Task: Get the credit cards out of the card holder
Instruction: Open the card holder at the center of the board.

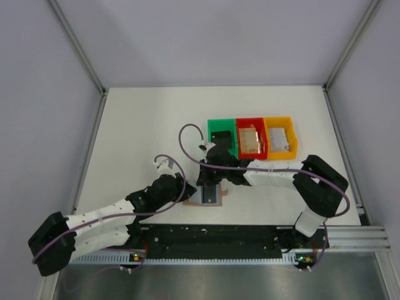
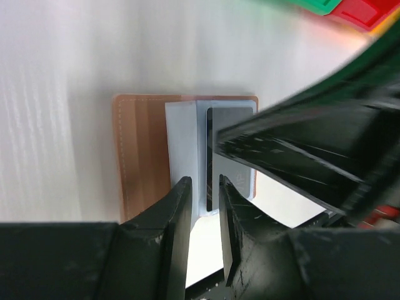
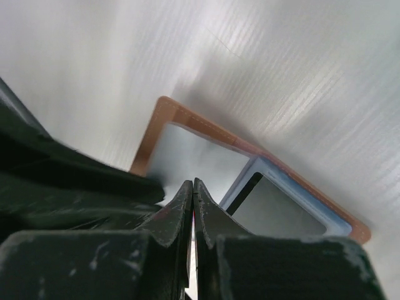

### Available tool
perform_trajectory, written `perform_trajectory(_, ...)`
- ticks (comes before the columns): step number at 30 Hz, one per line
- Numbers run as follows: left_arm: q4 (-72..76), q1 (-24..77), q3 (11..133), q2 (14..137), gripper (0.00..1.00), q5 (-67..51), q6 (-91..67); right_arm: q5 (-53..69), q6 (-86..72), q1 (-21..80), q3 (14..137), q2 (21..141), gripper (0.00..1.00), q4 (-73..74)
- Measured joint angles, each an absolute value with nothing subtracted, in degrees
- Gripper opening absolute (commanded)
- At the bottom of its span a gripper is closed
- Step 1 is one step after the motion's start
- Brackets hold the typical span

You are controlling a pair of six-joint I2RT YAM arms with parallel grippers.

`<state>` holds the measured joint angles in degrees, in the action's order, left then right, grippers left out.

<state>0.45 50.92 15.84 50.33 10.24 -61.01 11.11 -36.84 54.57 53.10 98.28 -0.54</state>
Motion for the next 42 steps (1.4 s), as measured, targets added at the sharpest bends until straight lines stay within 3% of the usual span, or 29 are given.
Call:
perform_trajectory(9,7.88,48.01,16.64,61.89,0.29,5.21,-62.92,7.11,-37.1,51.4,44.84,85.86,0.0,0.1)
perform_trajectory(21,12.67,47.18,17.91,70.13,0.4,1.21,-62.74,8.69,-40.45,49.08,35.64,85.36,0.0,-2.9)
perform_trajectory(29,16.78,46.78,18.28,73.14,0.41,-1.96,-62.67,9.15,-41.23,48.86,34.57,85.34,0.0,-5.39)
perform_trajectory(35,19.2,46.65,18.04,73.67,0.34,-4.16,-62.78,9.3,-41.6,48.84,34.48,85.34,0.0,-5.98)
perform_trajectory(42,21.17,46.37,16.05,73.63,0.14,-5.17,-62.94,9.32,-41.8,48.84,34.48,85.34,0.0,-6.07)
